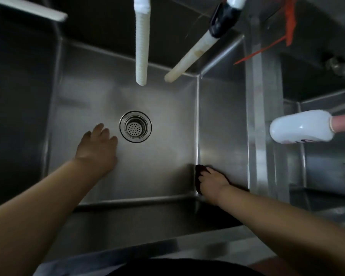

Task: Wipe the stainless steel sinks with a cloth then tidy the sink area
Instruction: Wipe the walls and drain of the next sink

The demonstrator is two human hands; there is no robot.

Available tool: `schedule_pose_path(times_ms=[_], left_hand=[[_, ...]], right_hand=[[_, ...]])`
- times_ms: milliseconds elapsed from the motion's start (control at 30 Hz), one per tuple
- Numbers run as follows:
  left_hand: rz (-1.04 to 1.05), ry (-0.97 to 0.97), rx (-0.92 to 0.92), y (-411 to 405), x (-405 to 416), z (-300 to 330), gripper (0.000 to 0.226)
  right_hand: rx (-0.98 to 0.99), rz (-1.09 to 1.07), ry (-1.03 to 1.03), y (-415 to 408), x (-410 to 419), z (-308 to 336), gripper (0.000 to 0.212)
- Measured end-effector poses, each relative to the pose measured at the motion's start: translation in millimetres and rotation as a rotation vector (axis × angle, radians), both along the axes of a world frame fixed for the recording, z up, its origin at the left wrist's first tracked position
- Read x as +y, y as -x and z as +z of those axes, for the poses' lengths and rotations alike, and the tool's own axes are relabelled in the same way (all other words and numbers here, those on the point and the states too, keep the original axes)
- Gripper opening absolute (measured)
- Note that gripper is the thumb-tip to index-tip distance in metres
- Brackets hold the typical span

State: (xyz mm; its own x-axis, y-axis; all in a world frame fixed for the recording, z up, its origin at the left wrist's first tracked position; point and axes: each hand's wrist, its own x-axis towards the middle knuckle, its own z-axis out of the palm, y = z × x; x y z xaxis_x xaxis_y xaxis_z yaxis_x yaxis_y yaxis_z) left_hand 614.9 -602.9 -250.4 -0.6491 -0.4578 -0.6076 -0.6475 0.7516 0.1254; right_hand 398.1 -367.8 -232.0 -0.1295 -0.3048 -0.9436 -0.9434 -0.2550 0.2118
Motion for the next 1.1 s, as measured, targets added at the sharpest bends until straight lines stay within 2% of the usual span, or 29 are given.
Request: schedule_pose_path(times_ms=[67,133,200,333,433,533,633,833,933,1100], left_hand=[[-0.019,-0.003,0.042,3,4,11,0.053],[-0.027,0.004,0.096,5,10,22,0.052],[-0.032,-0.011,0.126,9,18,29,0.050],[-0.052,-0.060,0.118,11,33,37,0.044],[-0.087,-0.096,0.059,3,40,42,0.041],[-0.100,-0.099,0.012,-11,41,49,0.037],[-0.117,-0.050,0.012,-31,35,56,0.037],[-0.086,0.023,0.043,-69,17,75,0.042],[-0.073,0.106,0.151,-85,7,95,0.036],[-0.279,0.305,0.342,-112,-20,121,0.027]], right_hand=[[0.049,-0.053,0.103,16,-21,10,0.043],[0.087,-0.202,0.347,44,-55,24,0.041],[0.194,-0.282,0.504,72,-94,42,0.042],[0.441,0.063,0.392,111,-135,77,0.048],[0.399,0.156,0.353,97,-111,82,0.045],[0.270,0.151,0.297,58,-61,72,0.041],[0.146,-0.056,0.171,22,-16,63,0.041],[0.022,-0.778,0.141,-14,19,50,0.031],[-0.014,-1.061,0.103,-26,18,46,0.027],[-0.183,-1.399,0.057,-59,1,47,0.032]])
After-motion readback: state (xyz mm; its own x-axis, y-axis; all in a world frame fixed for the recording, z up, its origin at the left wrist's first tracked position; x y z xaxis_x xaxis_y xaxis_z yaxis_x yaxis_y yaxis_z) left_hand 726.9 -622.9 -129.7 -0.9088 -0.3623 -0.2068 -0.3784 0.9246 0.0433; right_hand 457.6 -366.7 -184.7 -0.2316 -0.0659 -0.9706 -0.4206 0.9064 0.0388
